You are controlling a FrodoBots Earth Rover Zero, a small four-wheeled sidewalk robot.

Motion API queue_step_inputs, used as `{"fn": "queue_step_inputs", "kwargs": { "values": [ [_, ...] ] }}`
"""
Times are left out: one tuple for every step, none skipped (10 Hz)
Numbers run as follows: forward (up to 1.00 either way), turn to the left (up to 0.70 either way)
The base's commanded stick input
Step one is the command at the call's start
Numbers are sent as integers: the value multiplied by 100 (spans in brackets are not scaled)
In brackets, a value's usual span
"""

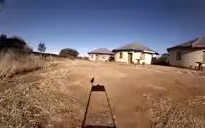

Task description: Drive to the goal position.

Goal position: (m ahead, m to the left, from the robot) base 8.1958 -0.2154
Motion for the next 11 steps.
{"fn": "queue_step_inputs", "kwargs": {
  "values": [
    [50, 0],
    [50, 0],
    [50, 0],
    [50, 0],
    [50, 0],
    [50, 0],
    [50, 0],
    [50, 0],
    [50, 0],
    [50, 0],
    [50, 0]
  ]
}}
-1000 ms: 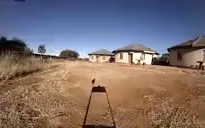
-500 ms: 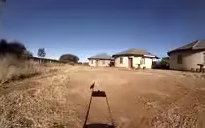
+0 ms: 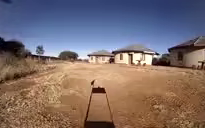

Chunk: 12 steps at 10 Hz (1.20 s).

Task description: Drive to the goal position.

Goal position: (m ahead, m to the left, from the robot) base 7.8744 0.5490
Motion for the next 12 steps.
{"fn": "queue_step_inputs", "kwargs": {
  "values": [
    [50, 0],
    [50, 0],
    [50, 0],
    [50, 0],
    [50, 0],
    [50, 0],
    [50, 0],
    [50, 0],
    [50, 0],
    [50, 0],
    [50, 0],
    [50, 0]
  ]
}}
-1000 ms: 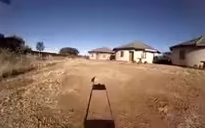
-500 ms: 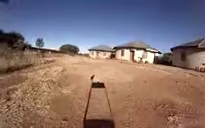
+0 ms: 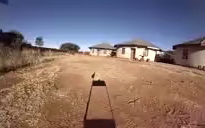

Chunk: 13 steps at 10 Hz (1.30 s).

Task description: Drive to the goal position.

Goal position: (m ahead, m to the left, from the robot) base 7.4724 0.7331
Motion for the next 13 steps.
{"fn": "queue_step_inputs", "kwargs": {
  "values": [
    [50, 0],
    [50, 0],
    [50, 0],
    [50, 0],
    [50, 0],
    [50, 0],
    [50, 0],
    [50, 0],
    [50, 0],
    [50, 0],
    [50, 0],
    [50, 0],
    [50, 0]
  ]
}}
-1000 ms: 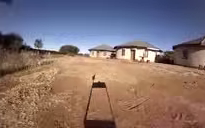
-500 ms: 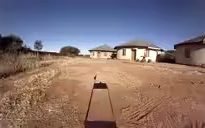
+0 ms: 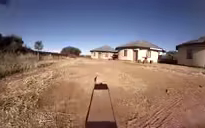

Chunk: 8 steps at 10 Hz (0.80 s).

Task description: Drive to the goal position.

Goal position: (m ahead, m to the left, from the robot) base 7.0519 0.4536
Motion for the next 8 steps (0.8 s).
{"fn": "queue_step_inputs", "kwargs": {
  "values": [
    [50, 0],
    [50, 0],
    [50, 0],
    [50, 0],
    [50, 0],
    [50, 0],
    [50, 0],
    [50, 0]
  ]
}}
